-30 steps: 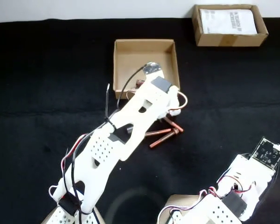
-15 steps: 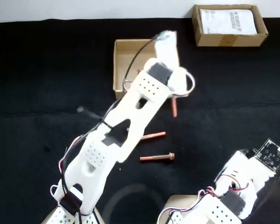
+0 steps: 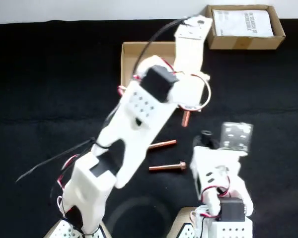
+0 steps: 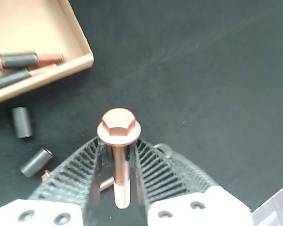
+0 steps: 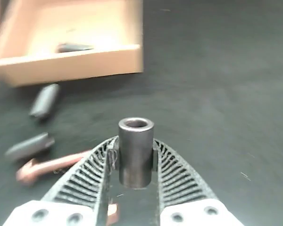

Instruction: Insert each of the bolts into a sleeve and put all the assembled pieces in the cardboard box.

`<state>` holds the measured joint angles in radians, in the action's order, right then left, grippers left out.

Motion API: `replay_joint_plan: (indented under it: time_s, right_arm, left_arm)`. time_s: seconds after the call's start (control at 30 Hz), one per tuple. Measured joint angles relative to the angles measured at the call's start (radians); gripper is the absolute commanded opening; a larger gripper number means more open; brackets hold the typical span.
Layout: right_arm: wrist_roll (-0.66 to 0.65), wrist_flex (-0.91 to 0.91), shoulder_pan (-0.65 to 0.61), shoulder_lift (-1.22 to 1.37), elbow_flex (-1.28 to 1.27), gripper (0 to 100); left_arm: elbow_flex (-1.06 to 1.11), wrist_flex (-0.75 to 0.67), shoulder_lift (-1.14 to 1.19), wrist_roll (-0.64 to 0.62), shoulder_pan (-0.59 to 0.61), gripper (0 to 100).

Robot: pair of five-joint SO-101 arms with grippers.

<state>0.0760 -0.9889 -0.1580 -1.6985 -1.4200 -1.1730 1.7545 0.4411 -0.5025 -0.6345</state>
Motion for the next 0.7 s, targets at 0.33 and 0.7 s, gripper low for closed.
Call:
replay_joint_plan:
  time_s: [0.33, 0.7]
  right_arm:
    - [-0.075, -0.120, -0.137, 0.000, 0.235, 0.8]
    - [-0.075, -0.321, -0.315, -0.002, 0.305, 0.8]
  left_arm:
    - [-0.002, 0.009, -0.292, 0.000, 0.051, 1]
    - [0.331, 0.009, -0.647, 0.081, 0.160, 1]
